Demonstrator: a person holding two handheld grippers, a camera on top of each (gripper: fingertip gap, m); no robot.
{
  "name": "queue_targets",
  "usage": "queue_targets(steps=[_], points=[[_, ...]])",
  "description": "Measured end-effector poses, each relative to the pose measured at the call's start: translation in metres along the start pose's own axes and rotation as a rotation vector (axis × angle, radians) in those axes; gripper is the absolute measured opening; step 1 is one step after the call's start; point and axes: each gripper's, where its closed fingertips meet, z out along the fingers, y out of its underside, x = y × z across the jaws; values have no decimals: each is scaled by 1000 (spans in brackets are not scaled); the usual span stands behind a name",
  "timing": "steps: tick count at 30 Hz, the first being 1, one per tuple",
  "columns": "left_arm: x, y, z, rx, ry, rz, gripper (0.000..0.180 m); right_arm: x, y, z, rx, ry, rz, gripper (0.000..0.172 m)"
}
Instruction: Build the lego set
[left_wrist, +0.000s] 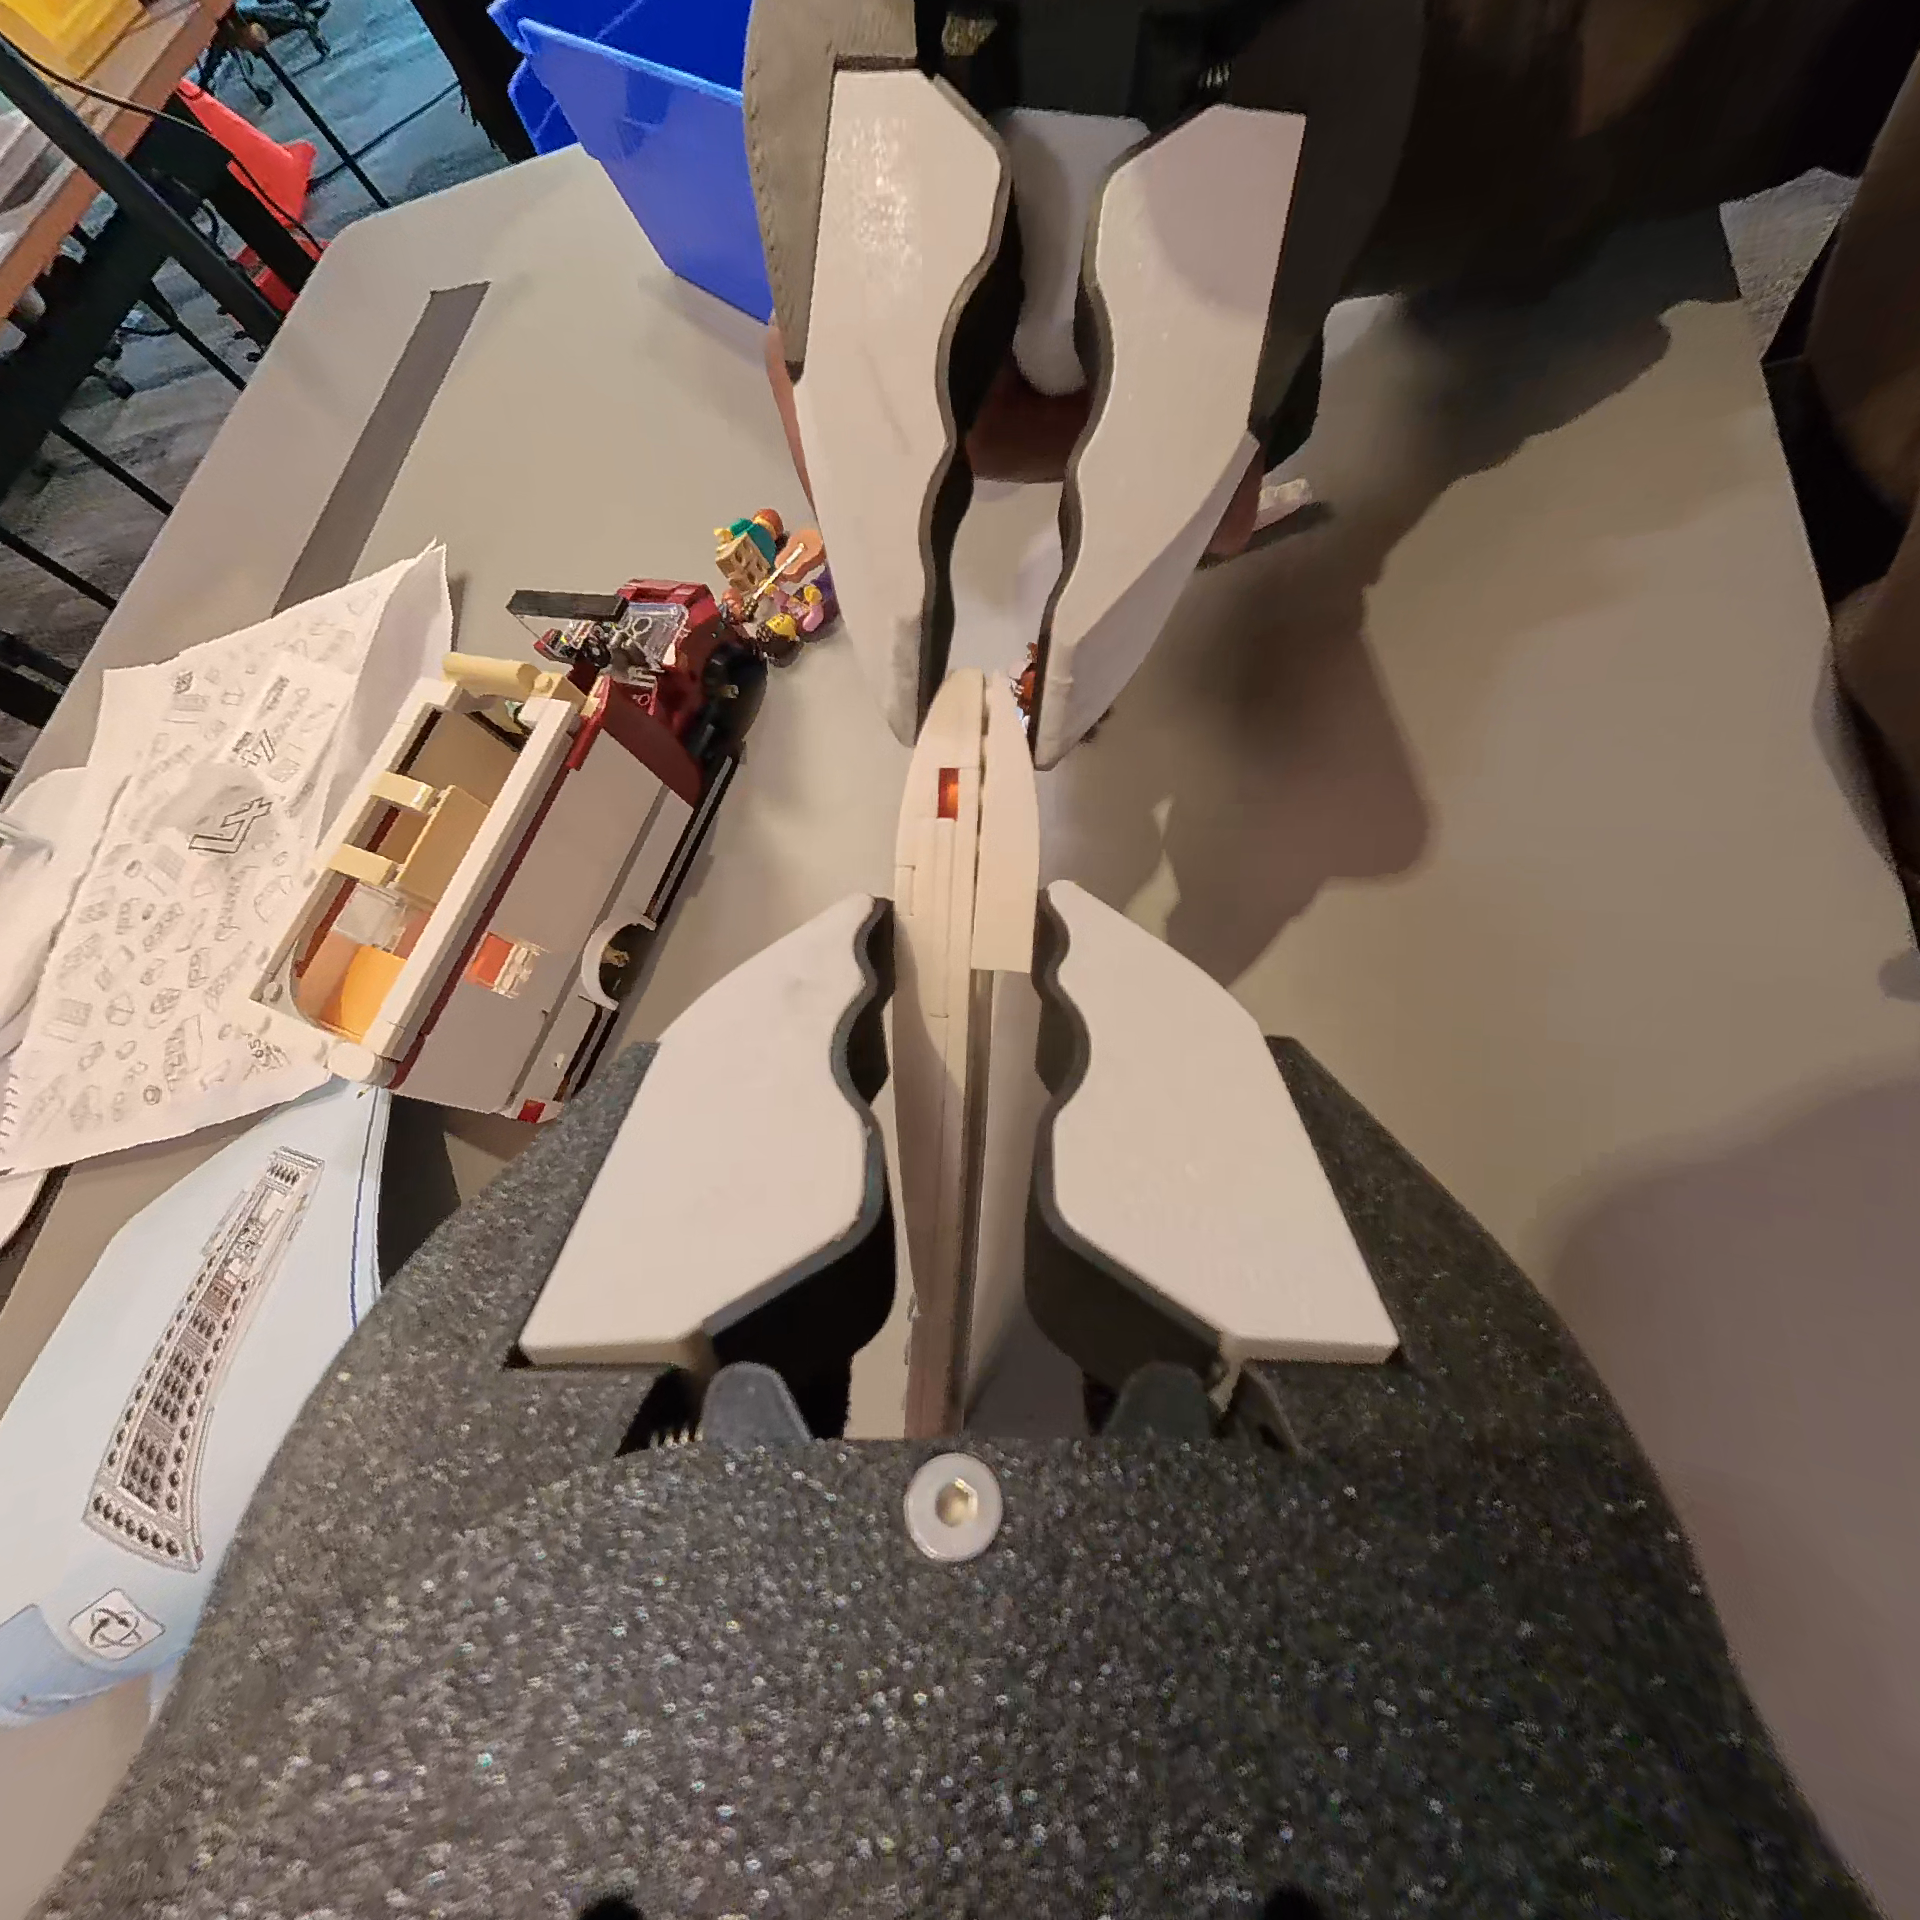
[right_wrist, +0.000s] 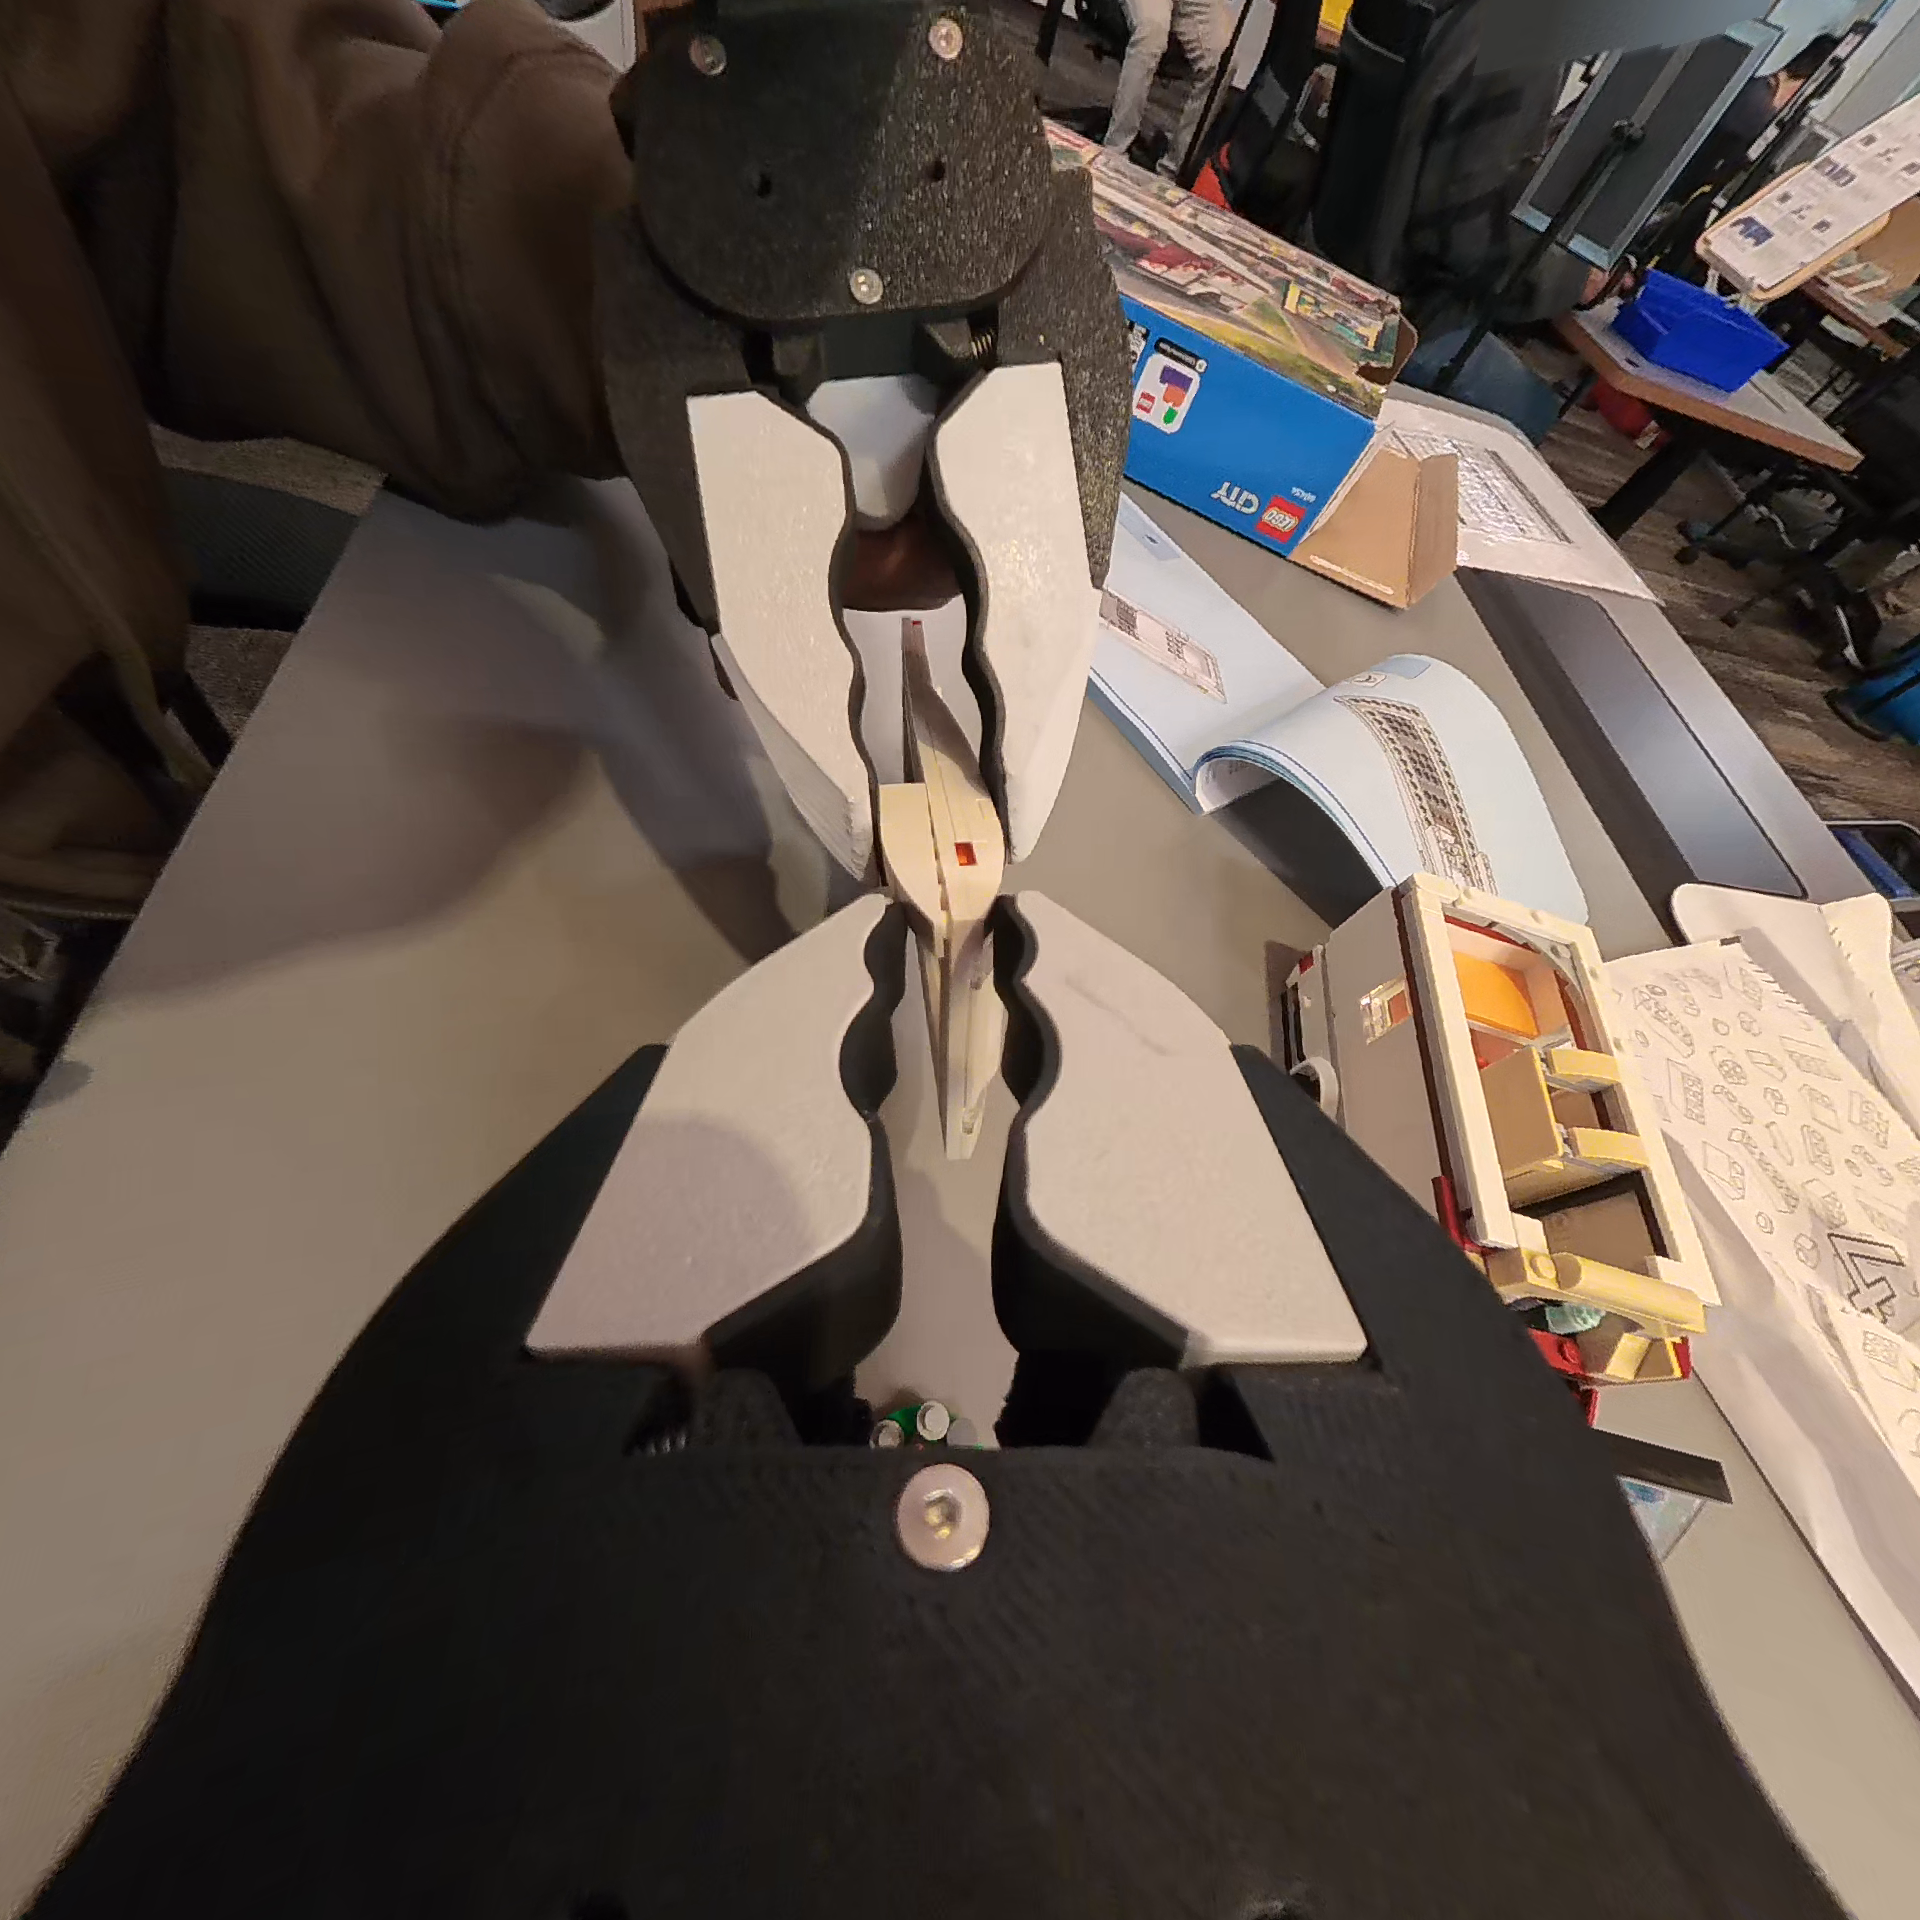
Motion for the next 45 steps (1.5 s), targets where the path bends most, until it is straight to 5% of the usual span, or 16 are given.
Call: queue_targets(steps=[45], points=[[-4,-7,1,-20,21,84,25,3,-11,-12,76,-29,-15,12]])
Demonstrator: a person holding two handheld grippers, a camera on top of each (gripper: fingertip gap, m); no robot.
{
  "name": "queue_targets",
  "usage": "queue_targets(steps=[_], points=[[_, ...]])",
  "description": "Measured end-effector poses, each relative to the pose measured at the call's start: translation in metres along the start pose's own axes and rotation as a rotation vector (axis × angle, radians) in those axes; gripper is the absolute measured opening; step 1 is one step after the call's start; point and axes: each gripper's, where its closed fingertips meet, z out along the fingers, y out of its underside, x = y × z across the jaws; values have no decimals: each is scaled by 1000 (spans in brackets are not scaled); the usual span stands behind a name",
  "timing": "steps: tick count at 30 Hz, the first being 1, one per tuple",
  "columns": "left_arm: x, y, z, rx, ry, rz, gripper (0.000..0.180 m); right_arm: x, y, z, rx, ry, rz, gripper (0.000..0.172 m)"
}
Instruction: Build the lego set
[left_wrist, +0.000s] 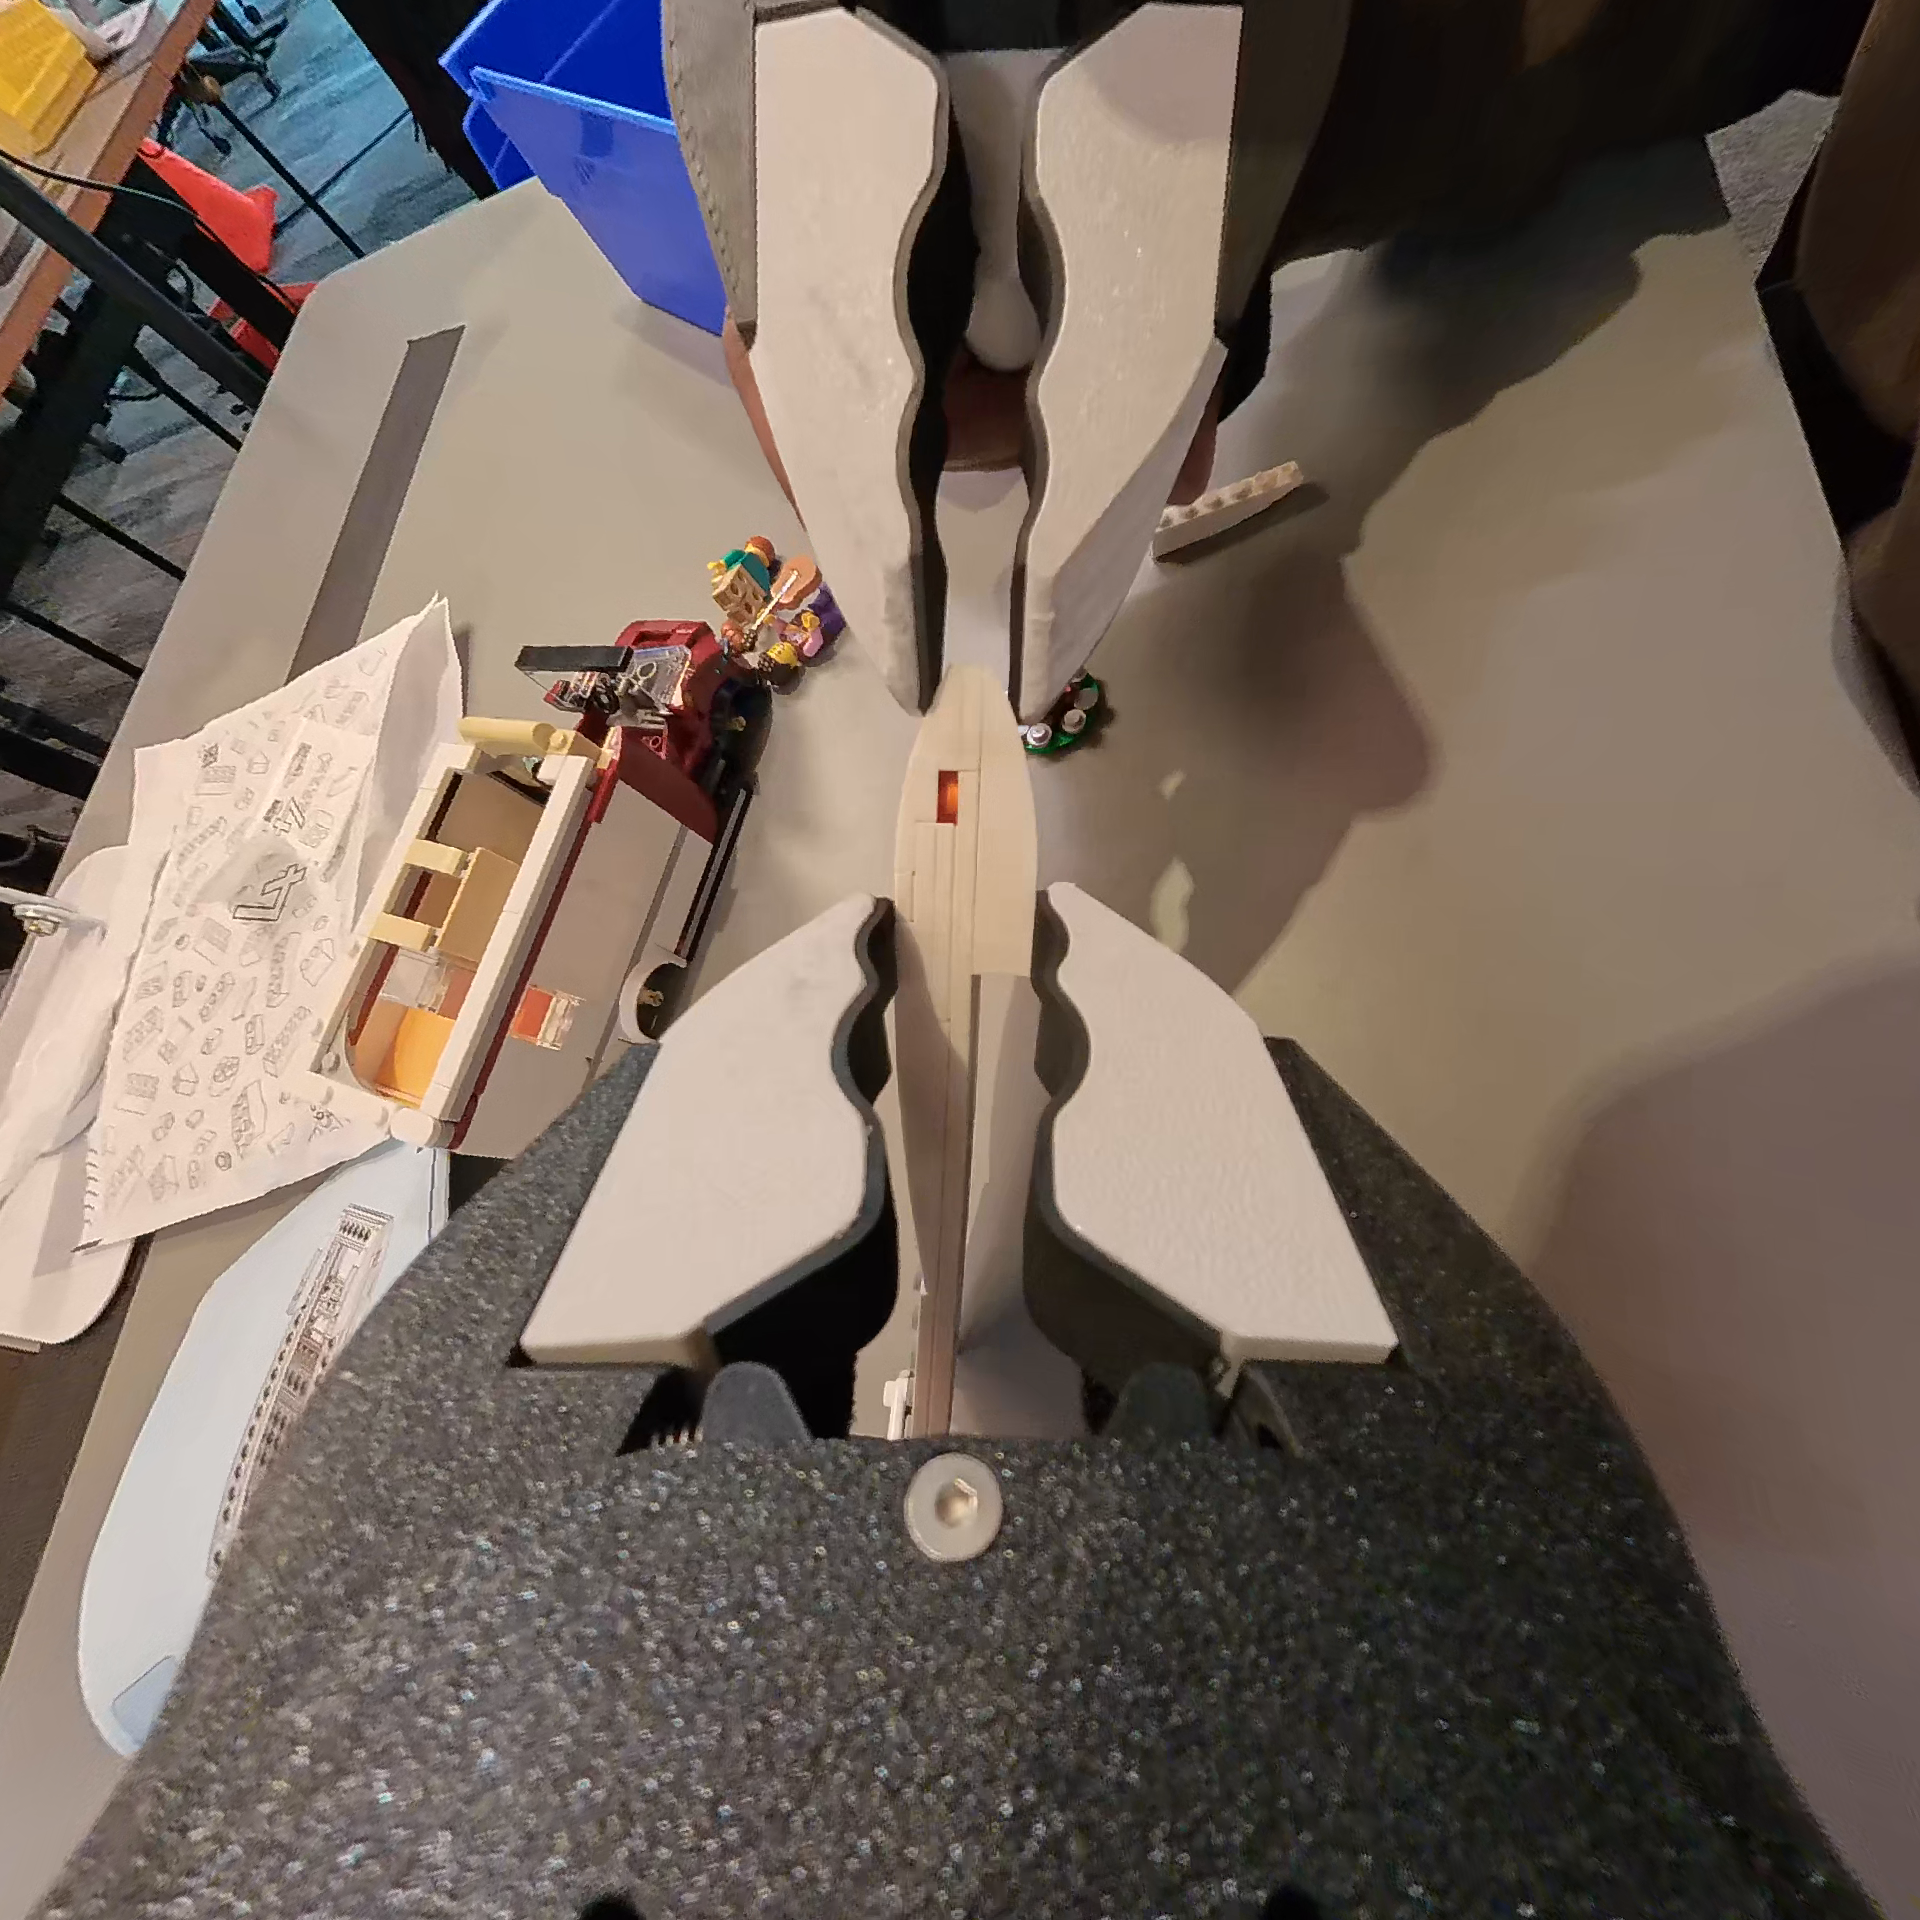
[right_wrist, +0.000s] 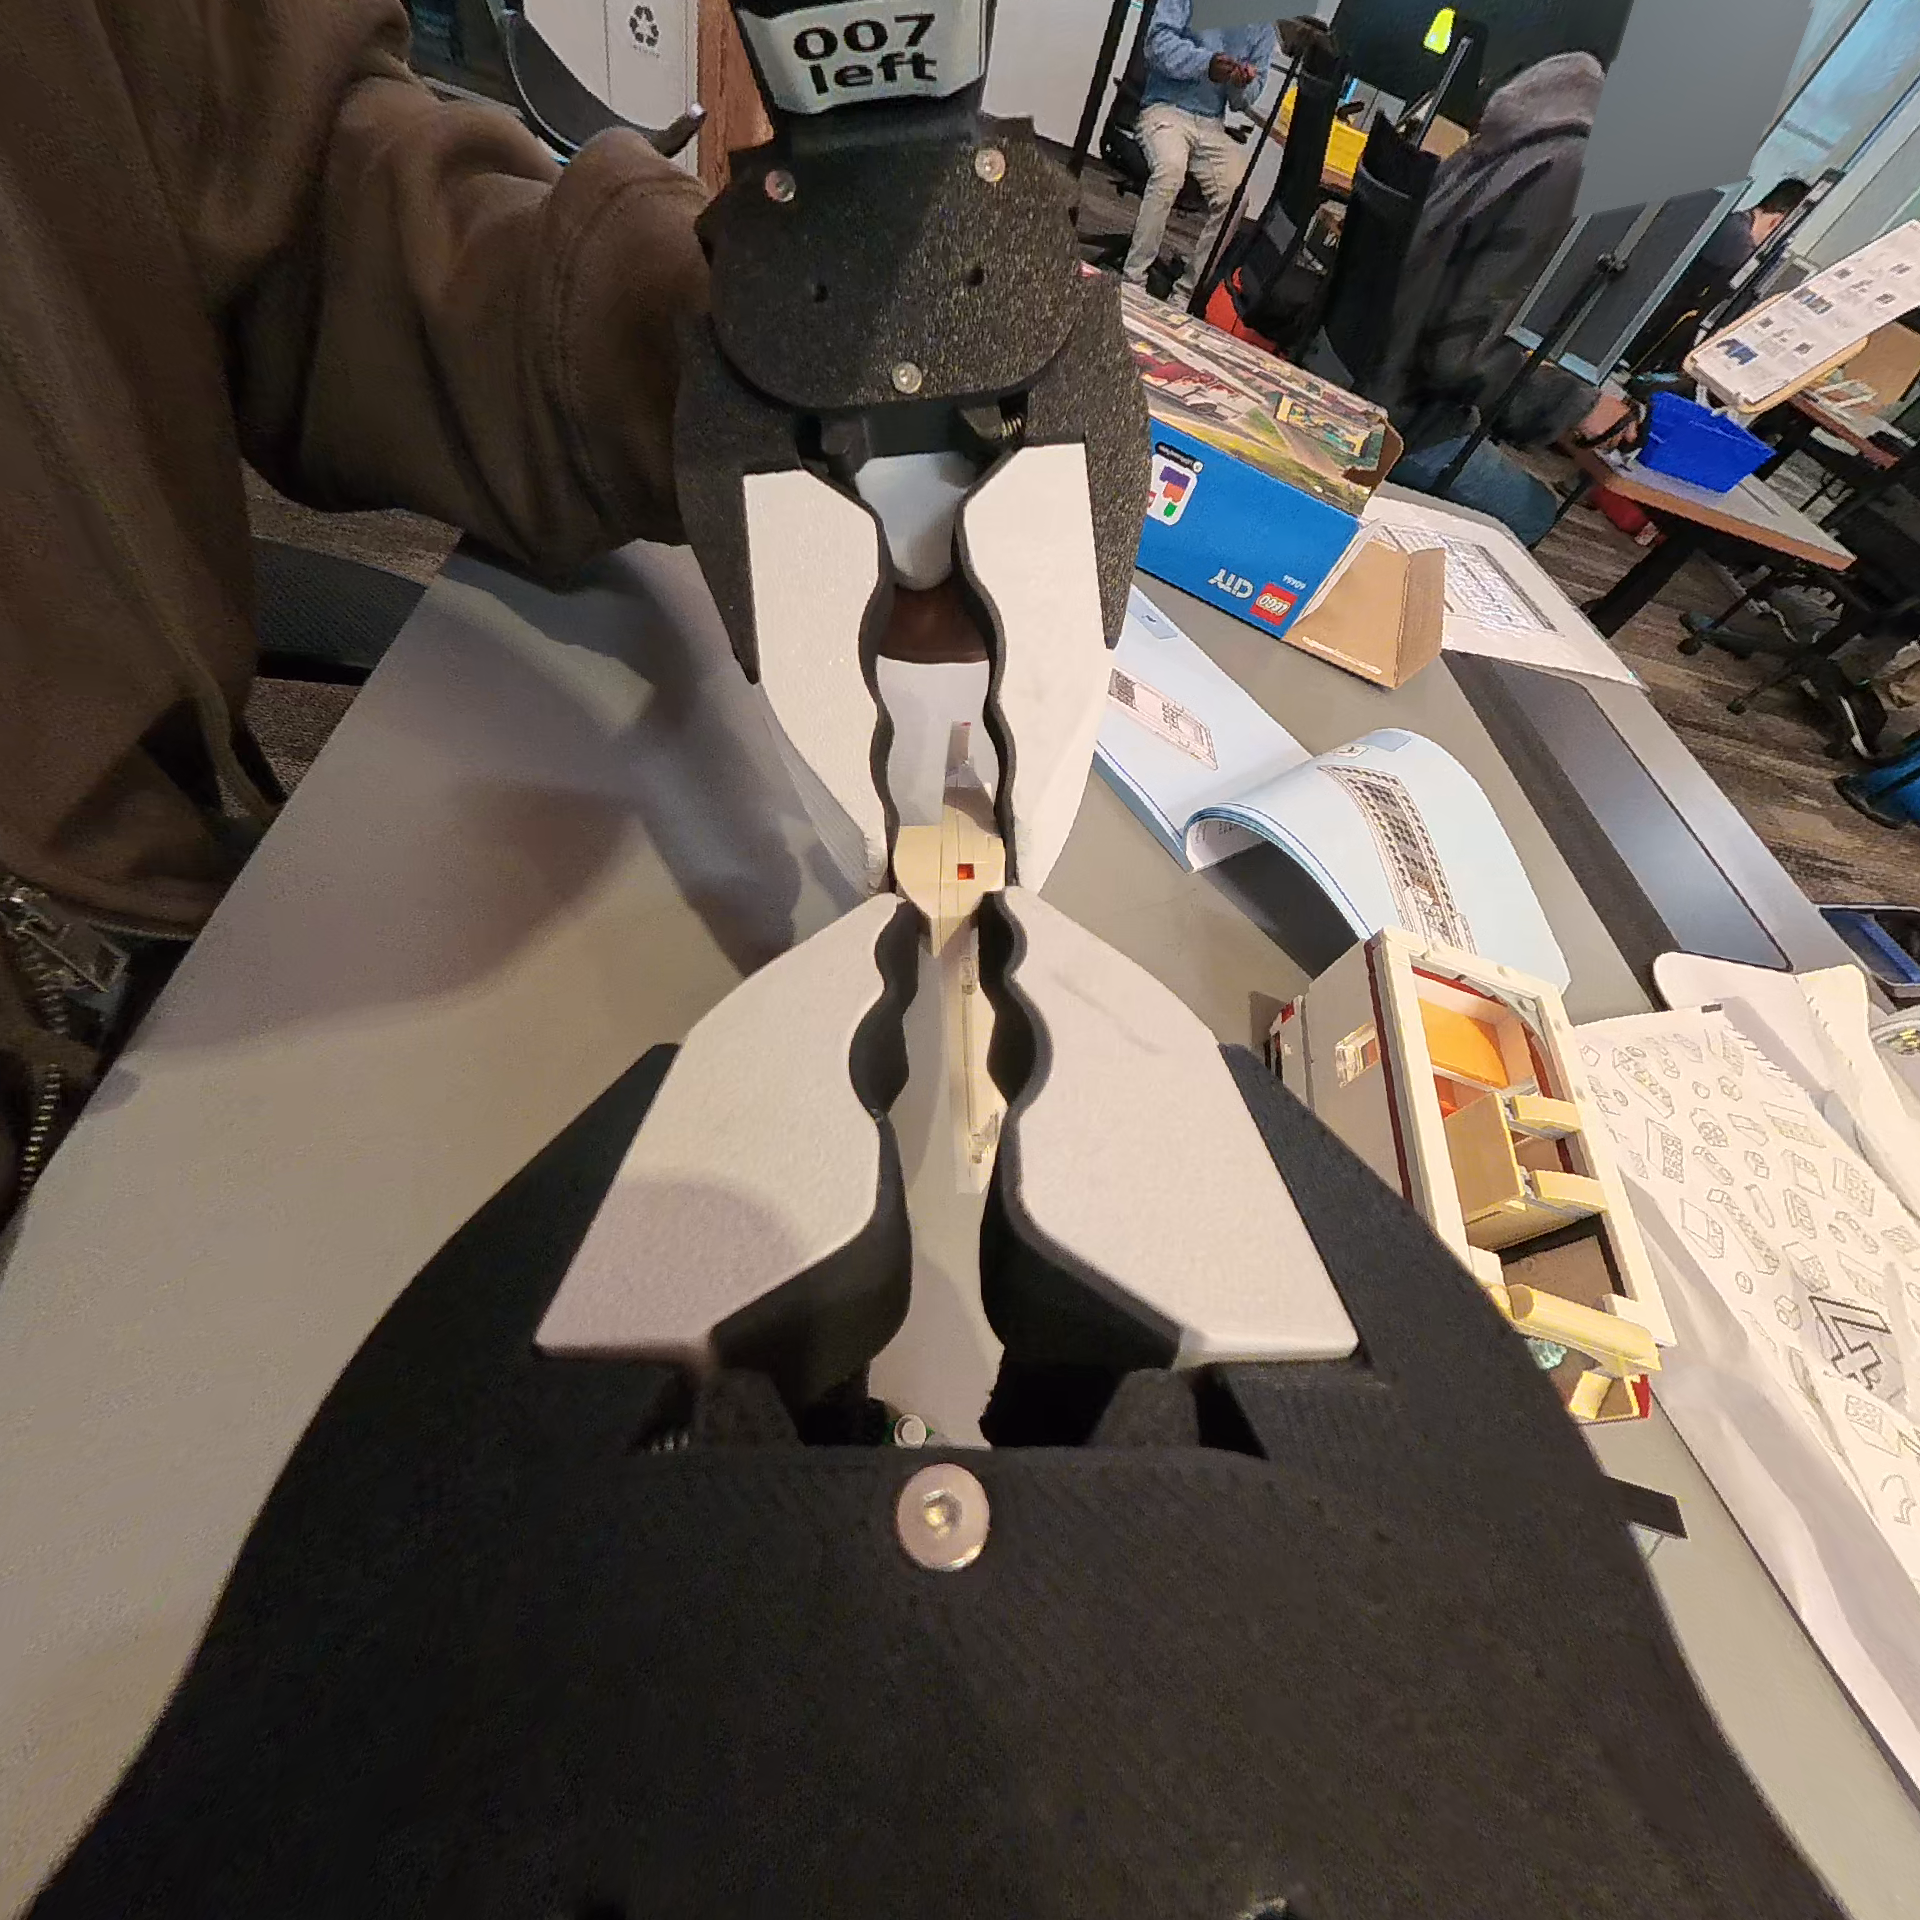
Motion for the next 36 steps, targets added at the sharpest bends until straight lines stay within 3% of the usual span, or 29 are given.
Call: queue_targets(steps=[12,19,36], points=[[-7,-5,1,32,-37,48,25,6,-2,-5,-16,36,-33,12],[-7,-1,3,4,-51,96,25,4,3,2,-80,45,-75,26],[-4,-4,1,7,-41,113,25,3,6,10,-98,11,-135,21]])
